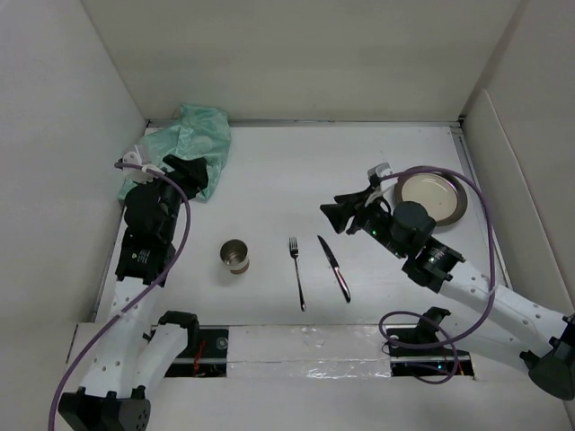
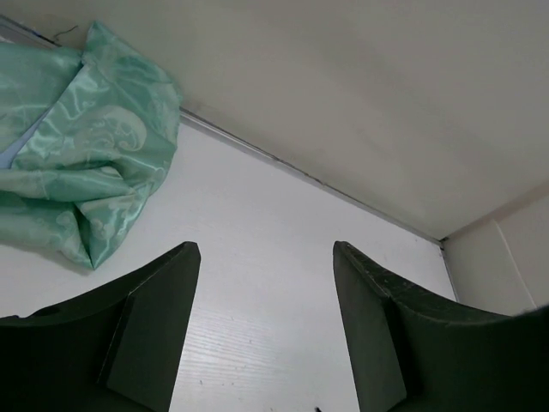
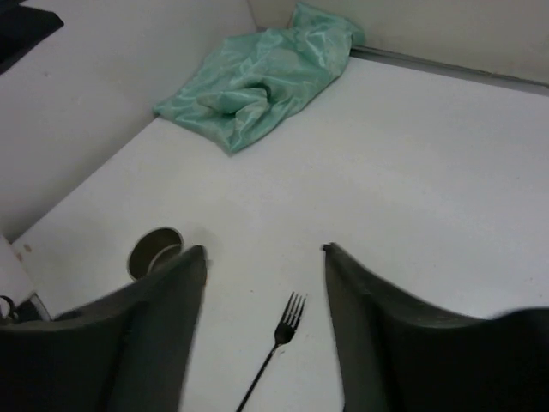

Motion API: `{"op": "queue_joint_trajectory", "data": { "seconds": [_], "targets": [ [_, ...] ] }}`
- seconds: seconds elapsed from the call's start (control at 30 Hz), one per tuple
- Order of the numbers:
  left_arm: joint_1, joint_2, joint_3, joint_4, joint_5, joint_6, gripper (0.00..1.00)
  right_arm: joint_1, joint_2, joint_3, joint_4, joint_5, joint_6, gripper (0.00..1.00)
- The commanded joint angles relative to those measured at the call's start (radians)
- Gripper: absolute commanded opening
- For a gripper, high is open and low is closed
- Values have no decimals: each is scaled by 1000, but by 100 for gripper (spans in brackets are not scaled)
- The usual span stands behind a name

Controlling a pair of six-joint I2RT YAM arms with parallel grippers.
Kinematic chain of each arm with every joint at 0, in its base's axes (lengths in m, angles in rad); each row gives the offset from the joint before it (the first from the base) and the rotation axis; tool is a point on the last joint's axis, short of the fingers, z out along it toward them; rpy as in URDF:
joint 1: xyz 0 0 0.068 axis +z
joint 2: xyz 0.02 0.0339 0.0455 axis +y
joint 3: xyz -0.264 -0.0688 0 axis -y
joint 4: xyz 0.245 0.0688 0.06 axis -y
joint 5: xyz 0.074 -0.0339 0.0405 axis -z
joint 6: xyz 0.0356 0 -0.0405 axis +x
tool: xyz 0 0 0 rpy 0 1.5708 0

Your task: Set the dinner table for one person

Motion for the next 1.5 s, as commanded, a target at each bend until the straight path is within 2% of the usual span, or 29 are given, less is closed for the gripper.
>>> {"op": "queue_joint_trajectory", "data": {
  "seconds": [0.0,0.03,0.07,0.13,0.17,0.23,0.3,0.47,0.57,0.6,0.63,0.67,0.77,0.8,0.87,0.93,1.03,1.23,1.33,1.47],
  "targets": [
    [27,25,-2,50,-64,-48,61,11,-7,-5,108,-14,8,51],
    [38,34,-2,64,-63,-71,60,11,-6,-2,99,-7,8,43],
    [38,57,7,79,-63,-97,60,11,-6,9,88,-1,7,24],
    [38,83,29,87,-57,-135,56,11,-6,8,74,3,8,3],
    [38,114,35,108,-50,-143,53,11,-4,-2,78,2,8,0],
    [38,146,35,138,-56,-163,24,11,-9,-11,82,11,8,0],
    [38,218,47,167,-76,-163,0,20,-12,-29,85,20,11,0],
    [63,404,119,141,-194,-172,0,20,-29,-61,106,31,16,0],
    [128,511,157,149,-192,-142,34,20,-35,-68,92,42,13,0],
    [197,540,208,123,-170,-135,44,20,-36,-71,92,45,14,0],
    [252,600,239,87,-124,-123,48,20,-41,-78,95,48,16,5],
    [253,629,239,78,-106,-123,48,20,-43,-78,95,49,16,5],
    [294,727,259,59,-113,-102,49,20,-39,-81,100,62,15,24],
    [306,749,273,53,-118,-99,49,20,-30,-81,100,60,18,41],
    [317,825,283,43,-90,-112,49,20,-21,-78,100,37,16,55],
    [317,907,318,58,-54,-155,50,20,0,-78,106,31,11,57],
    [317,948,320,93,-29,-192,52,20,25,-78,118,13,11,58],
    [317,1056,362,104,-46,-247,55,29,68,-66,111,3,-1,58],
    [317,1067,349,140,-60,-278,56,29,77,-65,109,8,-4,59],
    [317,1093,334,213,-37,-283,63,29,115,-57,122,-12,-10,60]
  ]
}}
